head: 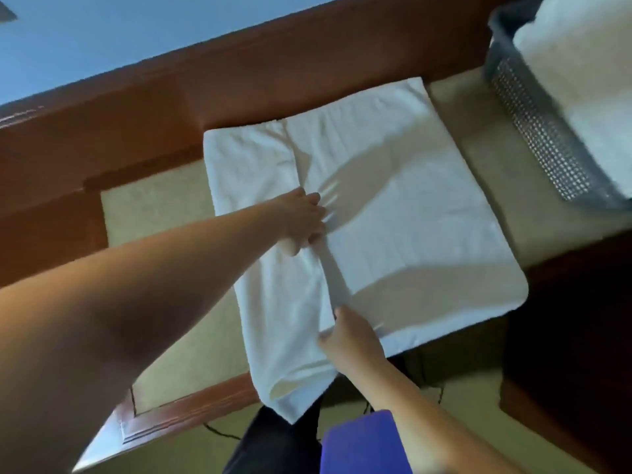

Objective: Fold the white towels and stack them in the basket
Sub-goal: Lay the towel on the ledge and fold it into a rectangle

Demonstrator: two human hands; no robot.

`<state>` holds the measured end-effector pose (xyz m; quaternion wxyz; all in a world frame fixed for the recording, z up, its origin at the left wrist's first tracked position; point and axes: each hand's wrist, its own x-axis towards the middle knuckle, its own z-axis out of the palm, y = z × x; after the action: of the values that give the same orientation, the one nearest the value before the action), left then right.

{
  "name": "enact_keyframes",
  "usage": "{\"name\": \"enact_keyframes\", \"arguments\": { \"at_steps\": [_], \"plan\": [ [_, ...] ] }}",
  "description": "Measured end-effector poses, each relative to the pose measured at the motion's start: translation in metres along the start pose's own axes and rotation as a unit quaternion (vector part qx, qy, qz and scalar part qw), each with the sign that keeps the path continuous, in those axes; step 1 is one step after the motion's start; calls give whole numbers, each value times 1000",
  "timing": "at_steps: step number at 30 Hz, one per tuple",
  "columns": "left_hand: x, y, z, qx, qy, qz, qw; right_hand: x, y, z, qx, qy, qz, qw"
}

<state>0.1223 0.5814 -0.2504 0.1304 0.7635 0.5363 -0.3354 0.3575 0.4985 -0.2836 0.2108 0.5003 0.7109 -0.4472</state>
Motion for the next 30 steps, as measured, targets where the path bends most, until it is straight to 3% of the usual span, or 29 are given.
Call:
{"name": "enact_keyframes", "arguments": {
  "at_steps": [8,10,13,15,18,22,24,30],
  "plan": [
    [-5,-35,0,136,-65,-17,988,-45,64,16,-36,-57,90,994],
    [-9,-52,3,140,-63,-38,987,-58,79,12,-35,-19,117,992],
    [-12,-71,4,134,-22,-63,989,-78,91,12,97,85,123,984],
    [-9,-77,4,120,7,-67,990,-85,86,22,182,105,84,974],
    [-6,-70,4,90,29,-30,995,-83,62,48,197,80,19,977],
    [-2,-44,1,43,20,53,997,-64,35,73,108,235,22,966],
    [0,-30,0,25,6,93,995,-56,30,76,94,276,33,956],
    [14,-18,-7,37,-18,132,990,-37,22,59,53,231,51,970]
  ]
}}
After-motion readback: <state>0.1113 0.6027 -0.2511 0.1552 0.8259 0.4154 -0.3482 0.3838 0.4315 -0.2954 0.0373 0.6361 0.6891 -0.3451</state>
